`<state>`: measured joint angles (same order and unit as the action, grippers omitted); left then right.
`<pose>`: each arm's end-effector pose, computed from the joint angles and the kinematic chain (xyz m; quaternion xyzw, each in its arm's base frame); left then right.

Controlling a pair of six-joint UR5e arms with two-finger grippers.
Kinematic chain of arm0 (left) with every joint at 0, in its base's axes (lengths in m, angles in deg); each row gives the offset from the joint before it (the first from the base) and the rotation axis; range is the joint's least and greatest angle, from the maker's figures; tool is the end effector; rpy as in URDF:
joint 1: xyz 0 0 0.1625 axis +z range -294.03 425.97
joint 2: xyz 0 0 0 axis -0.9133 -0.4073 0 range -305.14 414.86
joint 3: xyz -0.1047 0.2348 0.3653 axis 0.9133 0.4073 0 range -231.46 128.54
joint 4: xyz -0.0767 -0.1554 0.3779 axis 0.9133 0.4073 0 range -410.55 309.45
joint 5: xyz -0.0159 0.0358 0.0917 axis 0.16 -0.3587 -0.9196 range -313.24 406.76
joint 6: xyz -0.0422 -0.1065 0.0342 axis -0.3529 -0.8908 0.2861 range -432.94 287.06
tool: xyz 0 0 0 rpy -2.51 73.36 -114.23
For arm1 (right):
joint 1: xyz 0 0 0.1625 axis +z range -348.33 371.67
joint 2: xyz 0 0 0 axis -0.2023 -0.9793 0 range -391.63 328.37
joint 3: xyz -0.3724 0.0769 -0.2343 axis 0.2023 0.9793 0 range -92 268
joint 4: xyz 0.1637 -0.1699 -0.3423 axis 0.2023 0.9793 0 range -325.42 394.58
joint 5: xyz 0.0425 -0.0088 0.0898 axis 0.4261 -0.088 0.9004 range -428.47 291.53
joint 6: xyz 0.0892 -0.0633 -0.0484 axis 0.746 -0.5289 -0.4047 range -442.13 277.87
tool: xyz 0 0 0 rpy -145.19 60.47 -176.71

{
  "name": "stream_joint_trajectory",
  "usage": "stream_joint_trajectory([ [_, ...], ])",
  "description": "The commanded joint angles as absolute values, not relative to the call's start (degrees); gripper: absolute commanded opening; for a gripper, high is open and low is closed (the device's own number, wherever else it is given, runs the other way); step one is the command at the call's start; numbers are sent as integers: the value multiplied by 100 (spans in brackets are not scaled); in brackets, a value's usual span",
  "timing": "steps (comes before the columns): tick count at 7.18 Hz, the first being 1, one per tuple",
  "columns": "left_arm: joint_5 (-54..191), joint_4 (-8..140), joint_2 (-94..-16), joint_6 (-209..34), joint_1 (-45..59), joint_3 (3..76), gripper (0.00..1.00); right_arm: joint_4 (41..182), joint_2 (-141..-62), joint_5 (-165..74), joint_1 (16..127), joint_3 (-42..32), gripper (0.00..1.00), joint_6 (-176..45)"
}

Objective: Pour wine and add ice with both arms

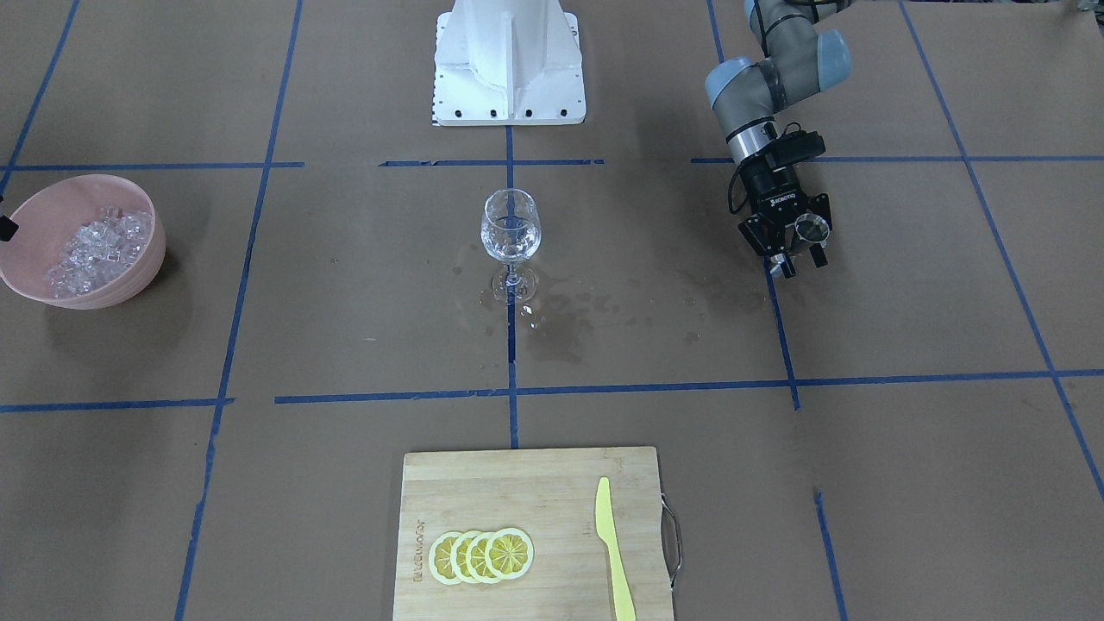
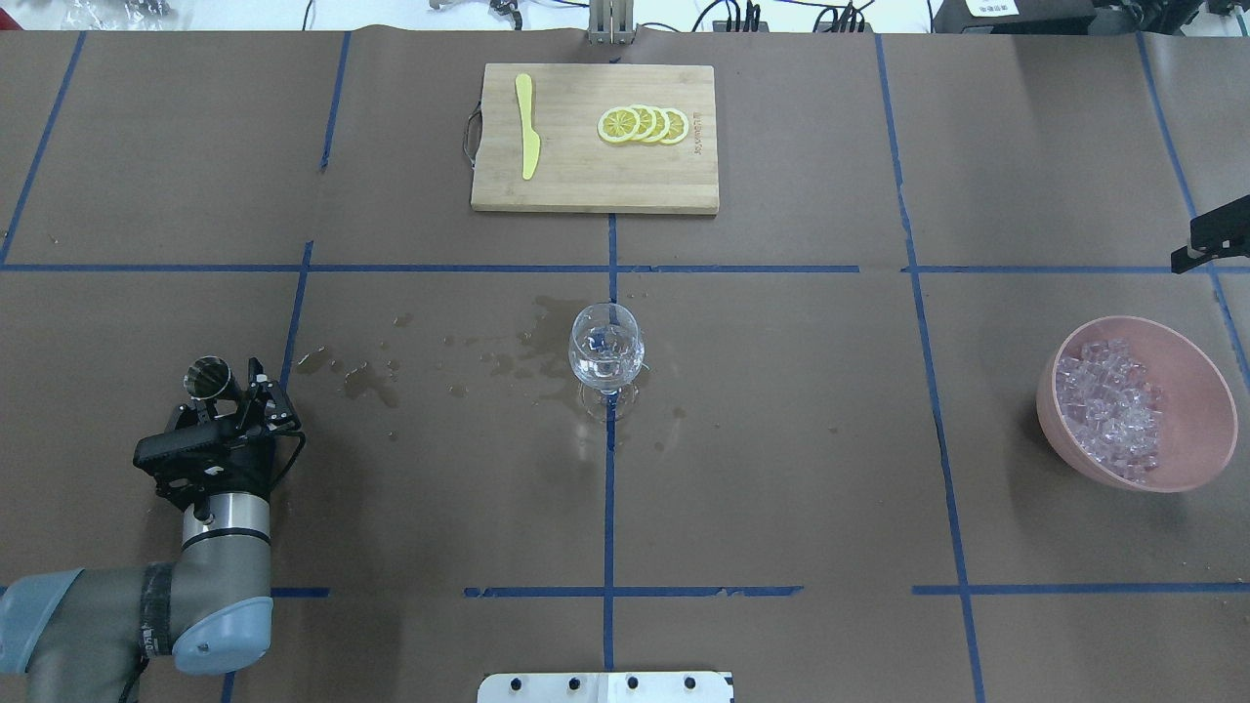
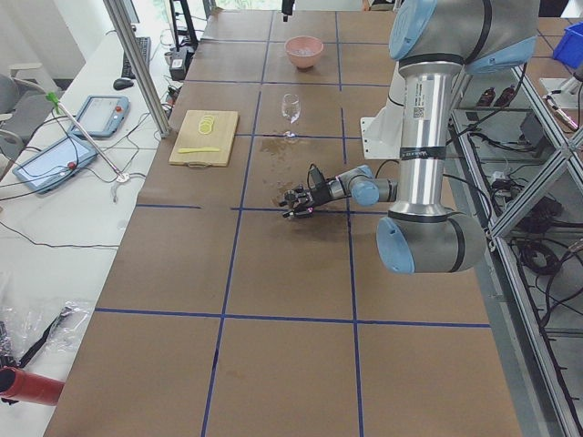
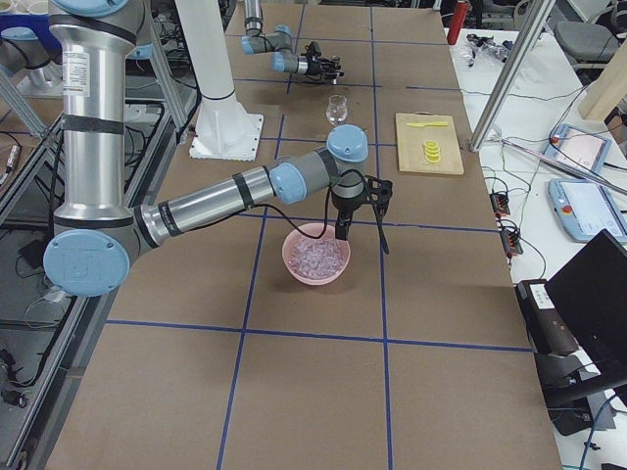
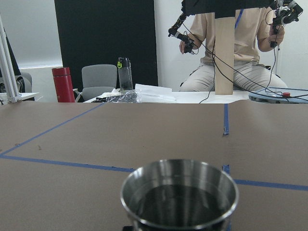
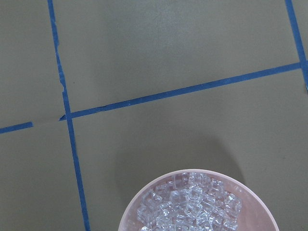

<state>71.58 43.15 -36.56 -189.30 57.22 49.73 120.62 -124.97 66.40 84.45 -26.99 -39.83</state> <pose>0.4625 -0.3158 0.5432 0.5085 0.1998 -0.3244 0.7722 -0.0914 -0.4602 0.4965 -0.0069 -0.4247 0.1132 0.8982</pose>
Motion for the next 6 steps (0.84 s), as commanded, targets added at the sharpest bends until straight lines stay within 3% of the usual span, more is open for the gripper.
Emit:
stream_joint_trajectory([
  [1,7154,4315,-3663,-18931,5770,4979,52,12062,-12497,6636,8445,-2687,100,-3986],
  [4,7154,4315,-3654,-18931,5823,4979,44,12062,-12524,6636,8445,-2687,100,-3986],
  [6,7154,4315,-3628,-18931,5832,4979,9,12054,-12532,6636,8445,-2705,100,-3986],
])
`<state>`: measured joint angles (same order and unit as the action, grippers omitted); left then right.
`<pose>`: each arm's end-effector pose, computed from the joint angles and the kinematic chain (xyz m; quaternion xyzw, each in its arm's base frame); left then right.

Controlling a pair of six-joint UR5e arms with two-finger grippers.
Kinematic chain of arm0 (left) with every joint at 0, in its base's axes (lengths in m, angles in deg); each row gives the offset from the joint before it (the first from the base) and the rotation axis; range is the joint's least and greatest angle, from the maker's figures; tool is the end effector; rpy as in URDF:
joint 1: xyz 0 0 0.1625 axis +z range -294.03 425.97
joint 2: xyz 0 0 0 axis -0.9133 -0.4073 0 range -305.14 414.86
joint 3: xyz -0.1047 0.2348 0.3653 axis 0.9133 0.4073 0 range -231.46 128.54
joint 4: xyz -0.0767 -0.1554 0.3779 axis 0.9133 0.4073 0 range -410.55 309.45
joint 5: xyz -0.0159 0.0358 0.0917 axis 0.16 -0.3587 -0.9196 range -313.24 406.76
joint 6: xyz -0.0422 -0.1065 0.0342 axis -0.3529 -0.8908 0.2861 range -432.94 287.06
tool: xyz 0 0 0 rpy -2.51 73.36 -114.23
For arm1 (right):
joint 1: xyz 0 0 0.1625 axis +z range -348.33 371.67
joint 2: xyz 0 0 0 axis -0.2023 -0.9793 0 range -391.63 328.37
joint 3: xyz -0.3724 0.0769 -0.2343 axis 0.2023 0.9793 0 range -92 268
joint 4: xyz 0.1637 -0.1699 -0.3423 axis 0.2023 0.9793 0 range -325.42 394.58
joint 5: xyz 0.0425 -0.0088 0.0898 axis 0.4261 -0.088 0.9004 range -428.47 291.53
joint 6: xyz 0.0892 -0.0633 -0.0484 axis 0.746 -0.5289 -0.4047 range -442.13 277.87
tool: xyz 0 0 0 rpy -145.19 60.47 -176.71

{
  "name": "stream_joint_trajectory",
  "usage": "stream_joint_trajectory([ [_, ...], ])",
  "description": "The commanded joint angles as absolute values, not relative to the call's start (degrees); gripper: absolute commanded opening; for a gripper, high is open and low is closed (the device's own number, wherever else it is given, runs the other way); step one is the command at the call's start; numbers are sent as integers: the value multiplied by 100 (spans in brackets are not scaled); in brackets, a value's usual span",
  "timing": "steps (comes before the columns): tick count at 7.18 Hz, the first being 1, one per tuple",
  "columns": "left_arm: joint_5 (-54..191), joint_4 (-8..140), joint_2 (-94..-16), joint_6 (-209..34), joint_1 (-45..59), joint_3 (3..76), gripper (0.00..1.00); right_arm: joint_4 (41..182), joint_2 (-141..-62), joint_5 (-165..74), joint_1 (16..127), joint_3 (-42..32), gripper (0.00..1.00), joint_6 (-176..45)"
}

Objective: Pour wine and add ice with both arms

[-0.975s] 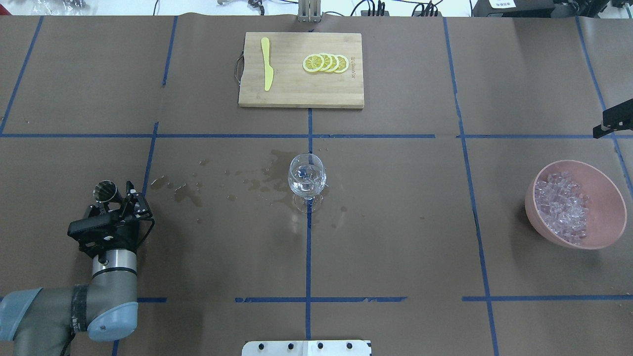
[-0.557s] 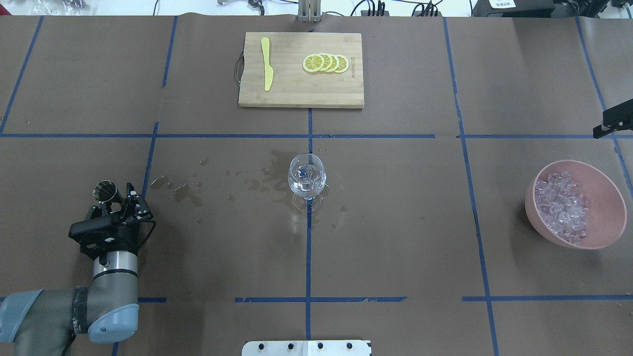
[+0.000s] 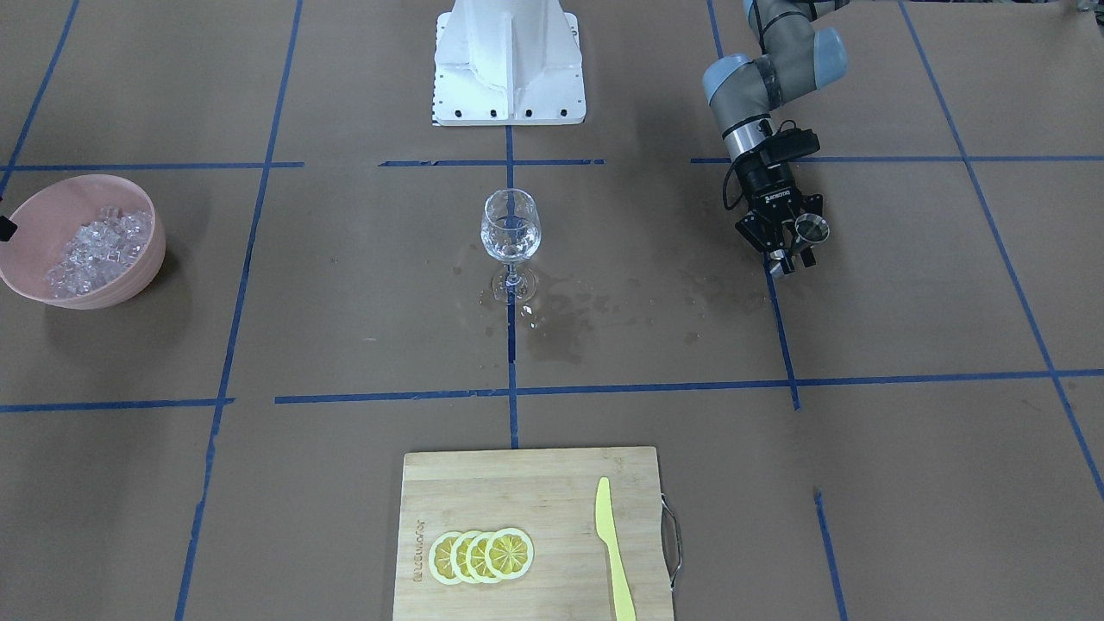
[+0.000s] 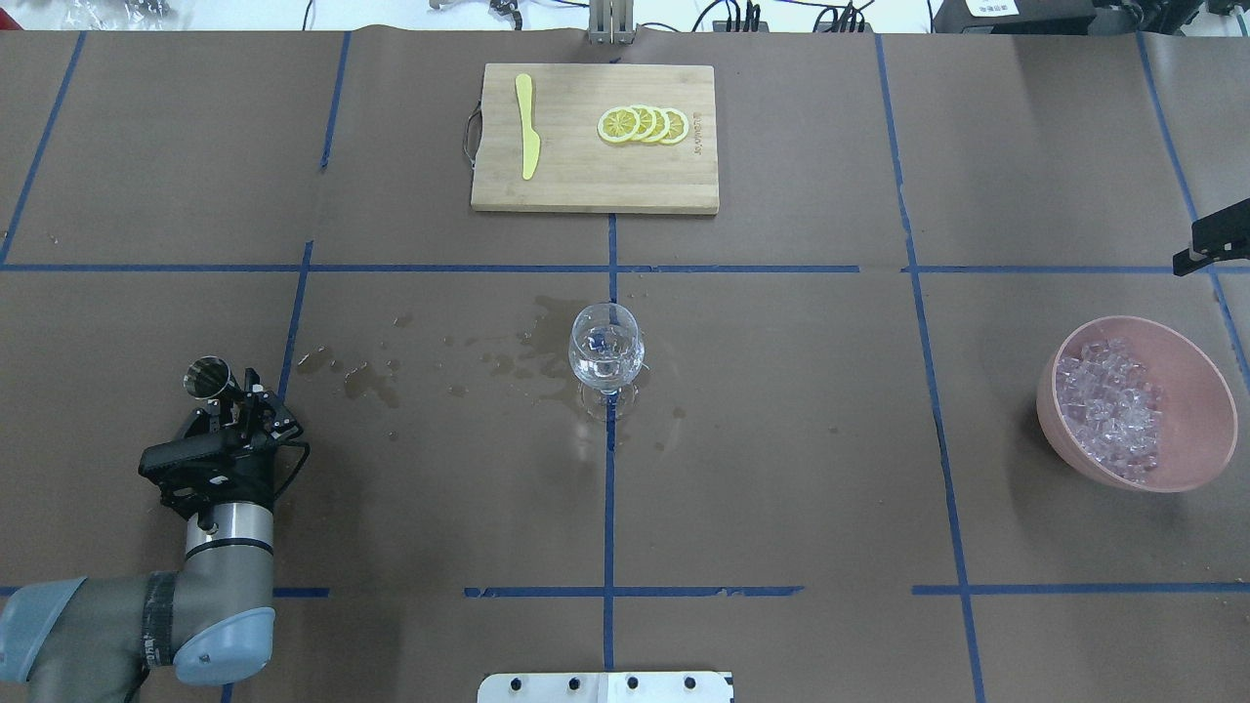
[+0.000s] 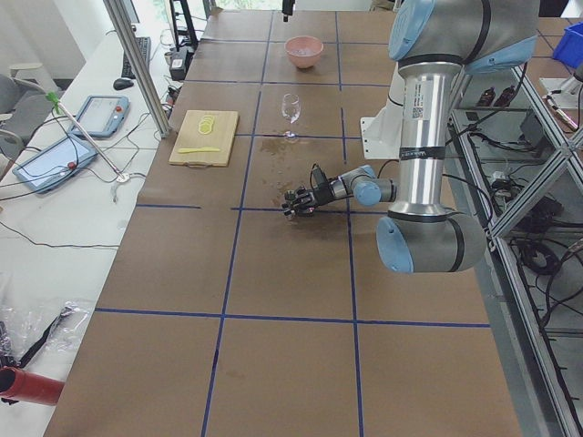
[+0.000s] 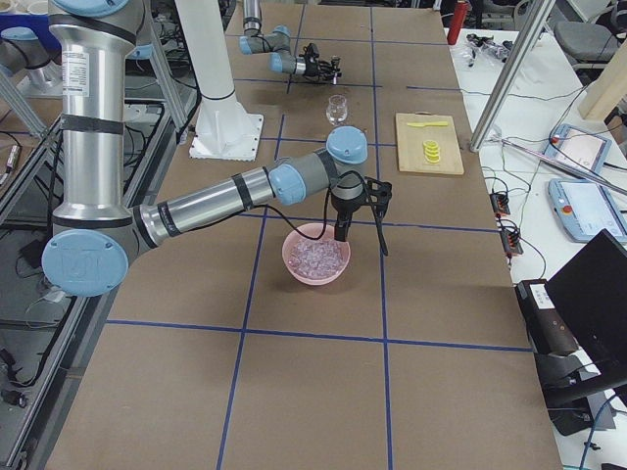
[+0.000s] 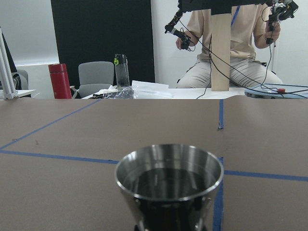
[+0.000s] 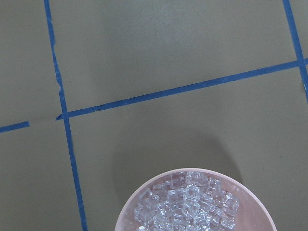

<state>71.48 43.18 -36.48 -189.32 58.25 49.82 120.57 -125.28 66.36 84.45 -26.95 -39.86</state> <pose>0.4675 -0.3074 0.5429 0.5073 0.2048 -0.3177 0.7744 -0.0908 -0.4587 0.4993 -0.0088 -0.4235 0.1141 0.8986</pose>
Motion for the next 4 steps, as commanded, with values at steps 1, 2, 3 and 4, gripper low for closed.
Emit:
stream_joint_trajectory([
  [1,7154,4323,-3610,-18939,5832,5014,0,12054,-12524,6636,8445,-2696,100,-3986],
  [2,7154,4323,-3488,-18931,5832,5432,0,12054,-12524,6636,8445,-2696,100,-3986],
  [3,7146,4323,-3296,-18896,5832,5984,0,12054,-12532,6636,8445,-2696,100,-3986],
  [4,7145,4323,-3250,-18843,5823,6155,0,12045,-12524,6644,8445,-2696,100,-3986],
])
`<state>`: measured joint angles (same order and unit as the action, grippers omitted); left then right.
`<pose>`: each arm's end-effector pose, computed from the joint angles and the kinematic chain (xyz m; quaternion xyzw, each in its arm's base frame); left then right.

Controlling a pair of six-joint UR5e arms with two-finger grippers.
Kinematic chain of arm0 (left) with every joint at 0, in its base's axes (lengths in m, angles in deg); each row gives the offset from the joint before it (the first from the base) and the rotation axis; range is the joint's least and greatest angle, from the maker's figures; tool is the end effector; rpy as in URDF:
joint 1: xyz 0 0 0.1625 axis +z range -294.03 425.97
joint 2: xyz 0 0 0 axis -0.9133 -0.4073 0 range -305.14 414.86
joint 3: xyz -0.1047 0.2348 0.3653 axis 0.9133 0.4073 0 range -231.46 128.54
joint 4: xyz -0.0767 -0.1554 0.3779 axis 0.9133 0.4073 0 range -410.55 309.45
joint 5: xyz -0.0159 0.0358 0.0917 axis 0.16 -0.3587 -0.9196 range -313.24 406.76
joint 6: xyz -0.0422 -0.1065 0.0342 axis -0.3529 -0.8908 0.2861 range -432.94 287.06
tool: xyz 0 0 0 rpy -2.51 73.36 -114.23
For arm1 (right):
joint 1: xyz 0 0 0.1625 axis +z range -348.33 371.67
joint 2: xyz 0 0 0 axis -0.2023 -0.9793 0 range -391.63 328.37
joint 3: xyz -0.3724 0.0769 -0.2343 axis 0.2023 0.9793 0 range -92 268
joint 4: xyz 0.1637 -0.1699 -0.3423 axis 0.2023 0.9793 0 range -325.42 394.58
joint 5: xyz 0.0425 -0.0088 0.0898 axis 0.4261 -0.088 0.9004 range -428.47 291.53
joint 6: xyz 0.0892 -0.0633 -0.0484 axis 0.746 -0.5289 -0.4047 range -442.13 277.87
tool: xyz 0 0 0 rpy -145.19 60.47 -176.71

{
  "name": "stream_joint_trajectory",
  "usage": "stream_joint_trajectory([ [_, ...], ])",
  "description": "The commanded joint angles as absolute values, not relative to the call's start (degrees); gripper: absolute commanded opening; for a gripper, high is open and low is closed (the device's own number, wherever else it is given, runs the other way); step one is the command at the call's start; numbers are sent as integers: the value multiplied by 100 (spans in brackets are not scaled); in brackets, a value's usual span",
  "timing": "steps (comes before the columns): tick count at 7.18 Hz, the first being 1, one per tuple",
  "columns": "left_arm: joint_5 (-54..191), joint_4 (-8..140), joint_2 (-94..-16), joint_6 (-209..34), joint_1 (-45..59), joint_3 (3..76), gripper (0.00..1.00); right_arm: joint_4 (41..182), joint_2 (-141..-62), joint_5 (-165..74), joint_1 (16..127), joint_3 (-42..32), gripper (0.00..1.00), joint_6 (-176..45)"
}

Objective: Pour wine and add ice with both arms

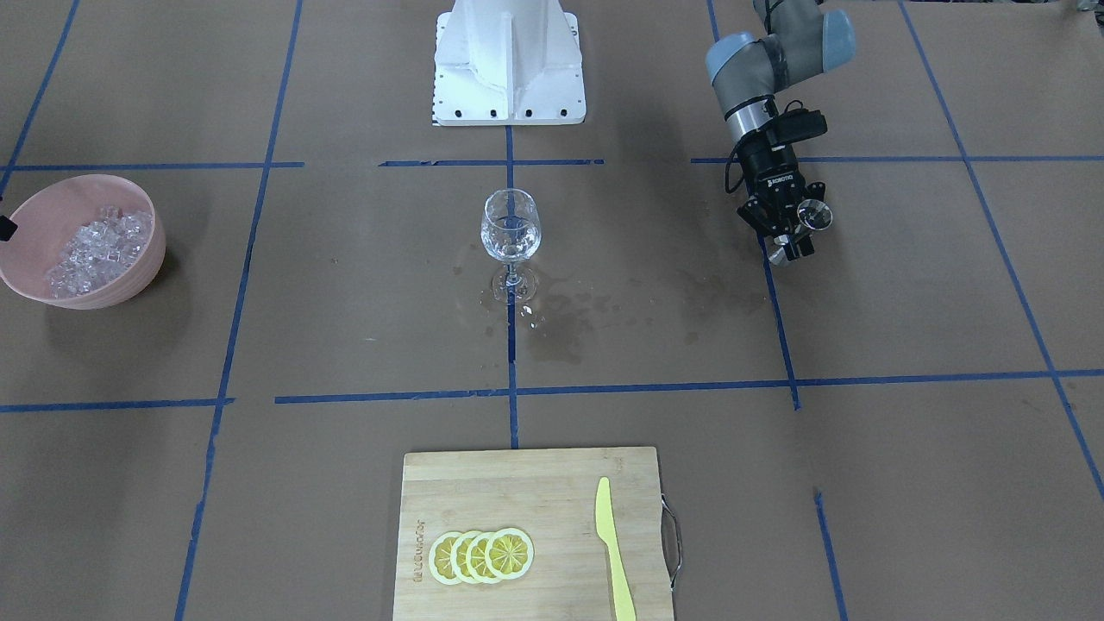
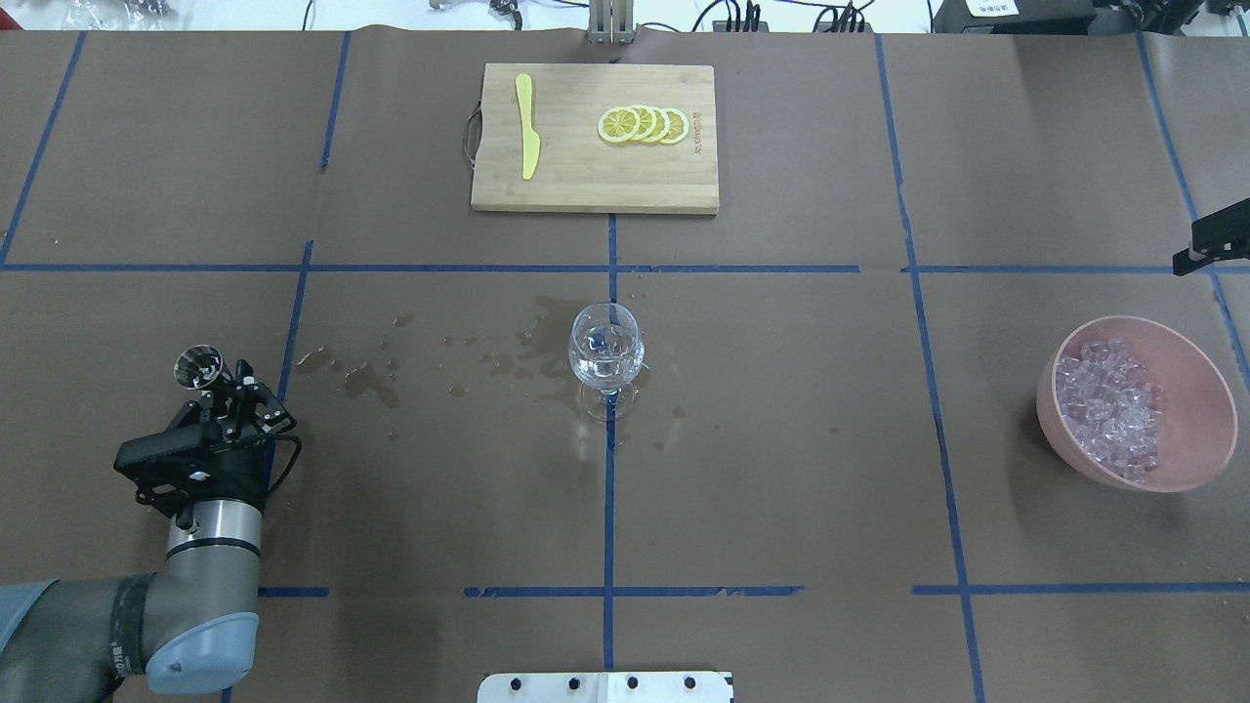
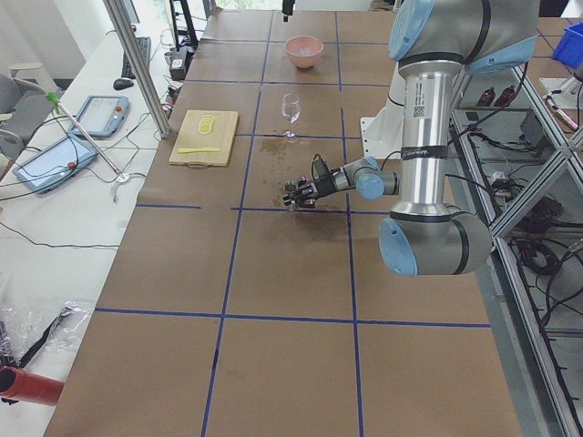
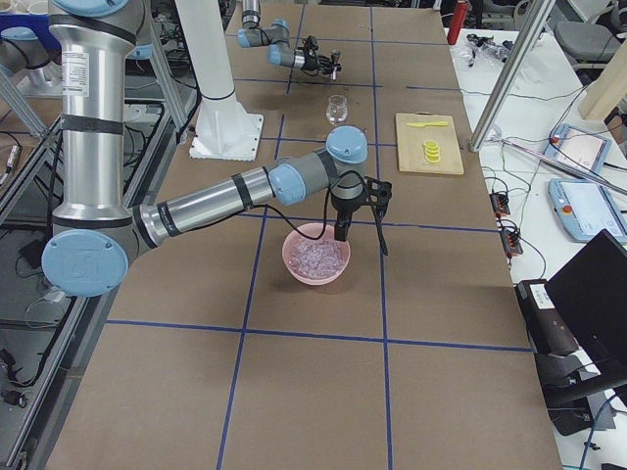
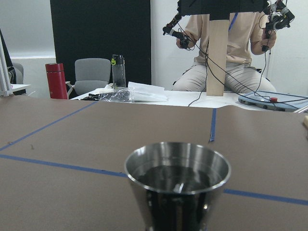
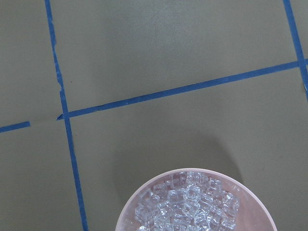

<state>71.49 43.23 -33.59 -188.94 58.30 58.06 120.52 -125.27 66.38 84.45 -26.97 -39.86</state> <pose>0.4372 -0.3029 0.4970 0.4975 0.2413 -0.3369 0.7621 -0.0909 -0.4587 0.4989 -0.0083 -0.4239 0.1138 0.8985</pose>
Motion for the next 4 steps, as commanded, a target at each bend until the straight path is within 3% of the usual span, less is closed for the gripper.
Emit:
stream_joint_trajectory([
  [1,7137,4332,-3328,-18617,5788,6200,0,12045,-12532,6644,8445,-2696,100,-3986],
  [4,7128,4393,-3819,-17591,5648,6288,0,12001,-12532,6653,8445,-2705,100,-3986],
])
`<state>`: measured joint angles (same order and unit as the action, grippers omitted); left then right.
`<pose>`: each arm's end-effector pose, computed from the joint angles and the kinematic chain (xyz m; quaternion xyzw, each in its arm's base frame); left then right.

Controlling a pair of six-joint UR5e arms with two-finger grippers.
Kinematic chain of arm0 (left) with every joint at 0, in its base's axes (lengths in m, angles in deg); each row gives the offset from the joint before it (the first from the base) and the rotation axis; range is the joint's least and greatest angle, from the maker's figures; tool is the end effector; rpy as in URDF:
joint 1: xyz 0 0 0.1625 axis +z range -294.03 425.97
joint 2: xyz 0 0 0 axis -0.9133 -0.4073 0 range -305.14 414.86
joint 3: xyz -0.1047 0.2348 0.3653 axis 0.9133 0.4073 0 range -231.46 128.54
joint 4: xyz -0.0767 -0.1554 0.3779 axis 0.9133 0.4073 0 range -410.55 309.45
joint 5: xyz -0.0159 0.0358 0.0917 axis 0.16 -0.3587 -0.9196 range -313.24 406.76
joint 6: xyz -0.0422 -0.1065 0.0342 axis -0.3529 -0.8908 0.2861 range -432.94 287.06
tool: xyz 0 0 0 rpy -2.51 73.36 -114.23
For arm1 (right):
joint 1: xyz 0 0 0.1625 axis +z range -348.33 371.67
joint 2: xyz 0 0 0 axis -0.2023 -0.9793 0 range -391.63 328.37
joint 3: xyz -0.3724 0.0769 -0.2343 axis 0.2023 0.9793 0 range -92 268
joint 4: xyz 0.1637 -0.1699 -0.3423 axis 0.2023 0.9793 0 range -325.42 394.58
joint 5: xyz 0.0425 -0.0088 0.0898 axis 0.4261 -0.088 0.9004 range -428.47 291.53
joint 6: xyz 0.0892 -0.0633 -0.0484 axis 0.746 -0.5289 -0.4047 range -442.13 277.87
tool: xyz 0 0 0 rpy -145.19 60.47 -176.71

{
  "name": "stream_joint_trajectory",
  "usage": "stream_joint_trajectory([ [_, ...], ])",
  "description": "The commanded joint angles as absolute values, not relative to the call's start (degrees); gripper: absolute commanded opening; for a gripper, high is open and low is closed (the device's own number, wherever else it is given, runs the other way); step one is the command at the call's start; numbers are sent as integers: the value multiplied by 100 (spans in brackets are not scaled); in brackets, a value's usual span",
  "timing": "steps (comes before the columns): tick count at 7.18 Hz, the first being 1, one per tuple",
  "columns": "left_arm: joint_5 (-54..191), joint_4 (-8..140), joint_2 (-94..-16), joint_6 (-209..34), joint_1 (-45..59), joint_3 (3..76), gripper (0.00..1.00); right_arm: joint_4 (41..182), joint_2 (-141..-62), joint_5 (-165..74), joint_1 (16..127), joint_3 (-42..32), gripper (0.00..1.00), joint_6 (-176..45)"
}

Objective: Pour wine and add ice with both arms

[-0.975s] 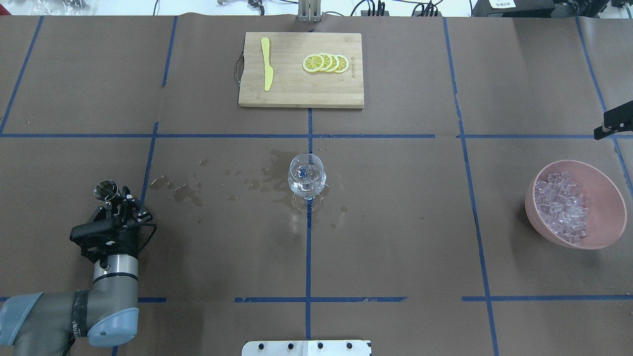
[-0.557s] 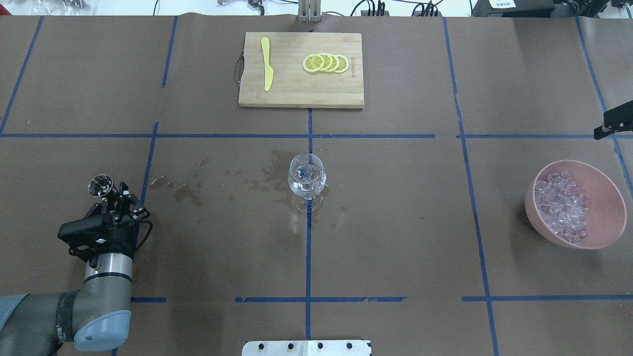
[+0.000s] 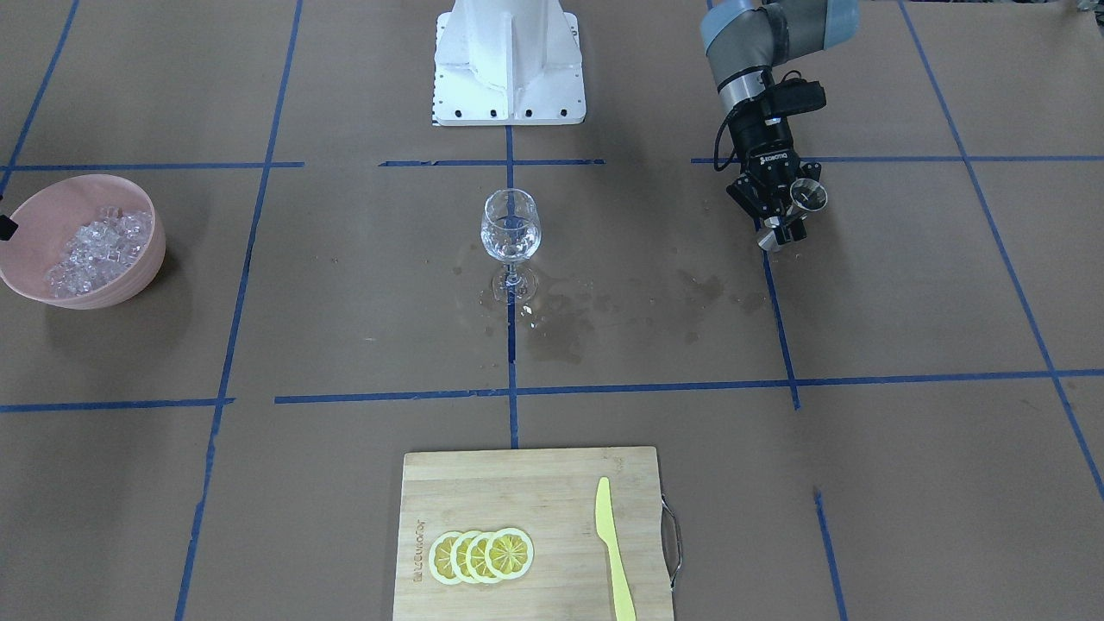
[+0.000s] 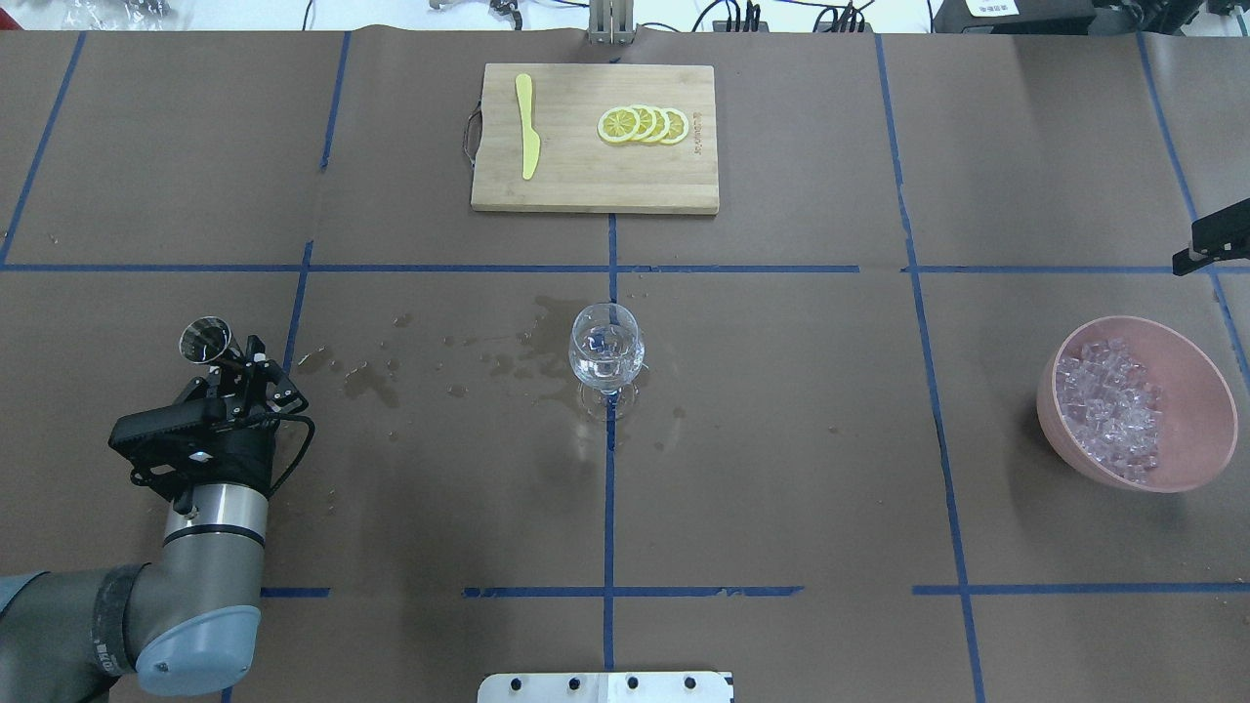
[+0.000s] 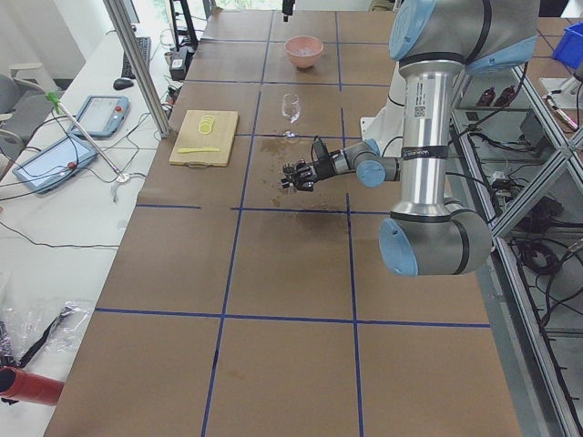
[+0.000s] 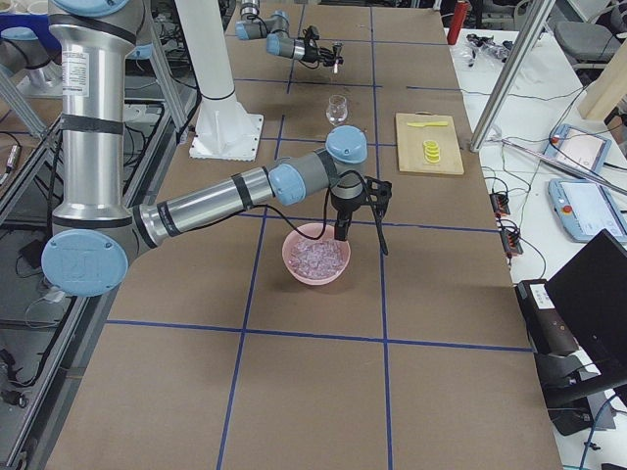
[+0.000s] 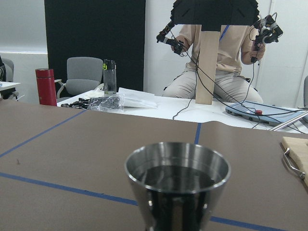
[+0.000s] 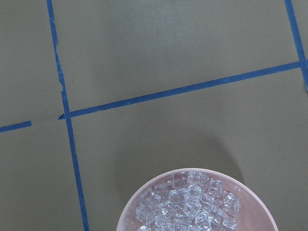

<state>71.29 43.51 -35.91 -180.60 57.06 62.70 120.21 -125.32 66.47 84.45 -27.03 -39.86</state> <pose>0.4312 -0.3125 0.4383 0.5059 0.2499 -0.3188 0.7615 -0.0909 -0.4584 0.4980 -0.0064 -0.4255 0.1124 0.8979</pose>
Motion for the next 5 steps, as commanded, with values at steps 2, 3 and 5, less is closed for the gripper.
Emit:
stream_joint_trajectory([
  [2,7137,5119,-4330,-16327,5429,6288,0,11992,-12532,6653,8445,-2696,100,-3995],
  [3,7145,5819,-4366,-16103,5410,6236,0,11992,-12524,6662,8445,-2705,100,-3986],
  [5,7163,6456,-4566,-15610,5209,6218,0,11992,-12524,6688,8445,-2714,100,-3986],
])
